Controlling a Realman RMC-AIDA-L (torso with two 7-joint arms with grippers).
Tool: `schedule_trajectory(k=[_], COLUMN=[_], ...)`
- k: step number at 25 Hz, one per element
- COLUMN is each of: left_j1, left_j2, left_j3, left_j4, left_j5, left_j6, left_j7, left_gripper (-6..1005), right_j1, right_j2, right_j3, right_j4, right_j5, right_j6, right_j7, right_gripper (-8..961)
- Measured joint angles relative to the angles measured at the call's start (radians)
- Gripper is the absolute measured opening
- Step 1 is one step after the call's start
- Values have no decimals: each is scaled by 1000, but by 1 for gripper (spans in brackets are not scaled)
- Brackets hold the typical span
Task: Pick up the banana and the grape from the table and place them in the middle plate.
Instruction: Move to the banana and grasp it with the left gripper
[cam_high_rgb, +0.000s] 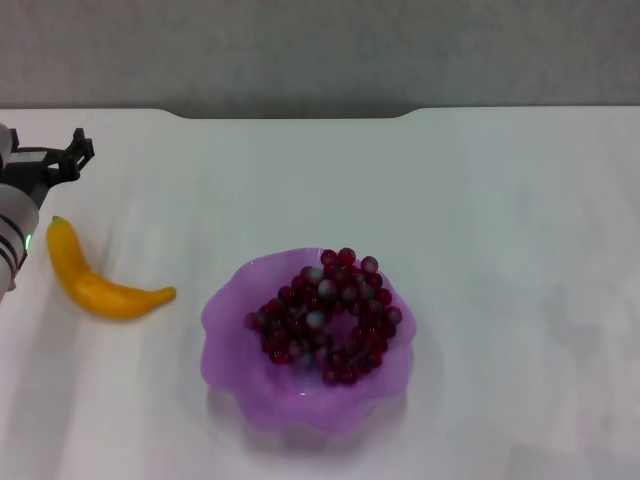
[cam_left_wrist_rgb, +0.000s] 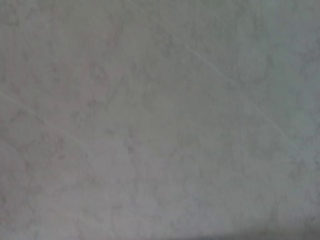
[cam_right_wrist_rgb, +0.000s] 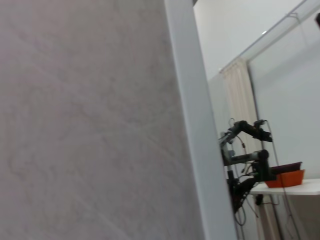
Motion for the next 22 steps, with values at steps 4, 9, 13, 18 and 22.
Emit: schedule_trajectory(k=[4,9,13,18,22], left_j1=[-1,1,-2,-1,1], left_j2=[2,2,5,7,10], left_j3=[0,6,8,33,16], left_j4=[-1,-1,-1,-27,-97], left_j5=[0,7,6,18,12], left_j6=[-1,5,-1,-36,-147], left_j7=[-27,-124,-134,-141,-164], left_gripper=[890,890,890,889,889], right_j1=[0,1,3,3,2], right_j2=[-1,-1,-1,-1,-2], right_j3=[3,3,-1,-3,-6], right_j4=[4,5,6,6,13], right_j5=[6,7,7,2,-1], right_j6=[-1,-1,3,6,9], right_j7=[0,-4,-5,-5,-6], right_gripper=[891,892,892,892,892])
